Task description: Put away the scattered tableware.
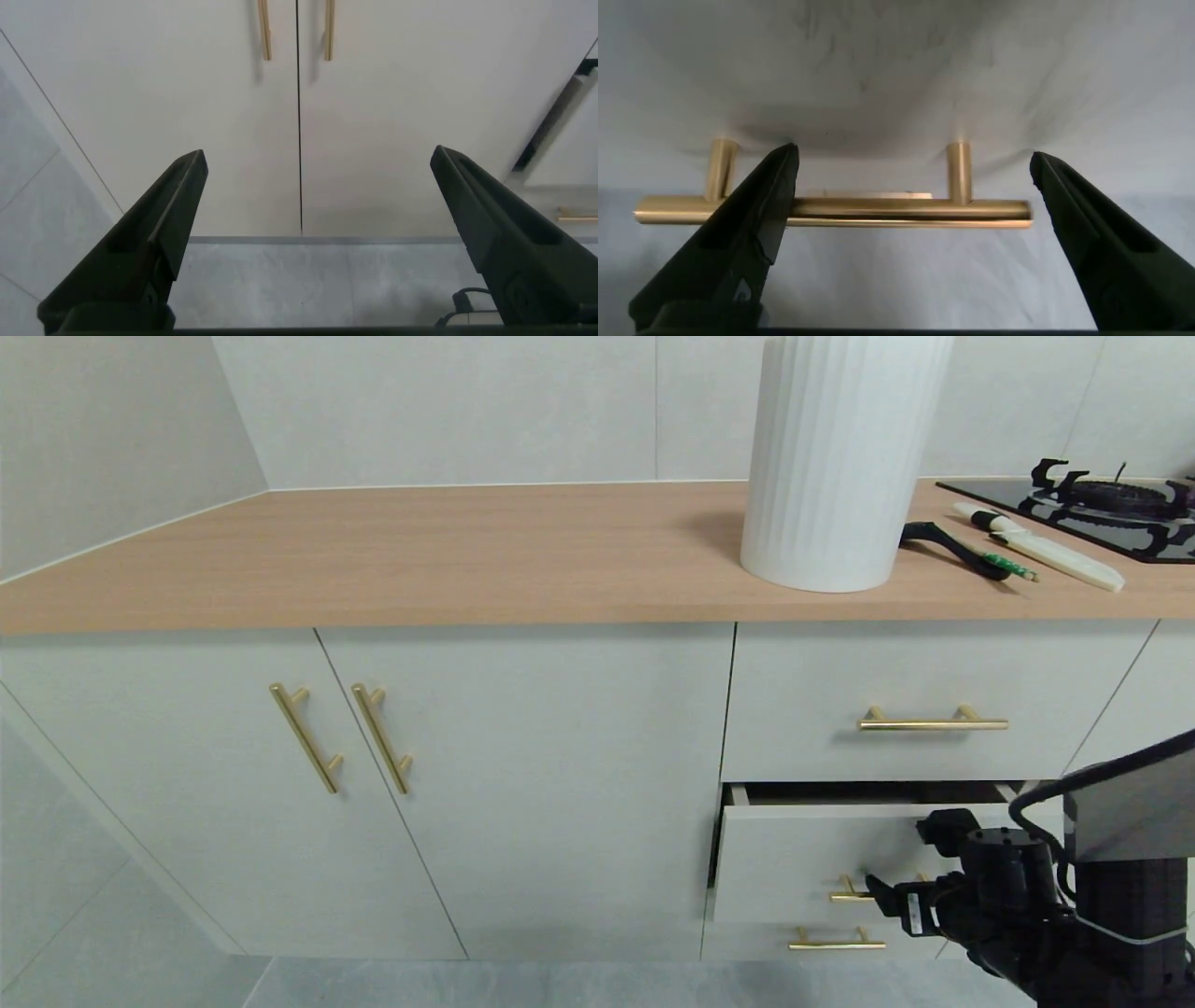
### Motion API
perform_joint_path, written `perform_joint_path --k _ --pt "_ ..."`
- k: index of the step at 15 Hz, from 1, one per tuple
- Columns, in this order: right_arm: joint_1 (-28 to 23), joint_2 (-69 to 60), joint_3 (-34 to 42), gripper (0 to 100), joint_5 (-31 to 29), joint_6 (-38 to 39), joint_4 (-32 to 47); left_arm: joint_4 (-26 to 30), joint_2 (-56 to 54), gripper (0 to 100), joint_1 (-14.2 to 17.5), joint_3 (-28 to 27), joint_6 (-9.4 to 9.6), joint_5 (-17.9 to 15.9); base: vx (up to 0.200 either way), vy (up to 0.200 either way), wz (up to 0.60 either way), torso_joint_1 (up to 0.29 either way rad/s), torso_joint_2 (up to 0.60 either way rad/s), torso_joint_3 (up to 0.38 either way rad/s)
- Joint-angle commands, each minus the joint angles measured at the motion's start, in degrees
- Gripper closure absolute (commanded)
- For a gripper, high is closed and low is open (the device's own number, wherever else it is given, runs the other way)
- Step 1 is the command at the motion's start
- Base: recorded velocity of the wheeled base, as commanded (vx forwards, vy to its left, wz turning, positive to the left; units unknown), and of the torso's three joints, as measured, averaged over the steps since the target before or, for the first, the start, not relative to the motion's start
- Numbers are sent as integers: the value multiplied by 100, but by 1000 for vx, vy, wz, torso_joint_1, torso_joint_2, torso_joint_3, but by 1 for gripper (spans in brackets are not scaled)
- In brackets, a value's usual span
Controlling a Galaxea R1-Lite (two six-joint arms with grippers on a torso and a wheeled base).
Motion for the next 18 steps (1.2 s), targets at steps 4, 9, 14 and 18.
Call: perform_joint_path --k 4,9,14,18 --pt "631 -3486 -236 0 30 -152 3410 -1 0 0 1 0 0 1 0 0 0 0 0 0" --pt "692 -4206 -605 0 12 129 3920 -1 0 0 1 0 0 1 0 0 0 0 0 0" --pt "657 -3125 -588 0 -40 313 3041 -1 0 0 1 0 0 1 0 0 0 0 0 0" --pt "552 -1904 -579 0 -383 656 1705 -1 0 0 1 0 0 1 0 0 0 0 0 0"
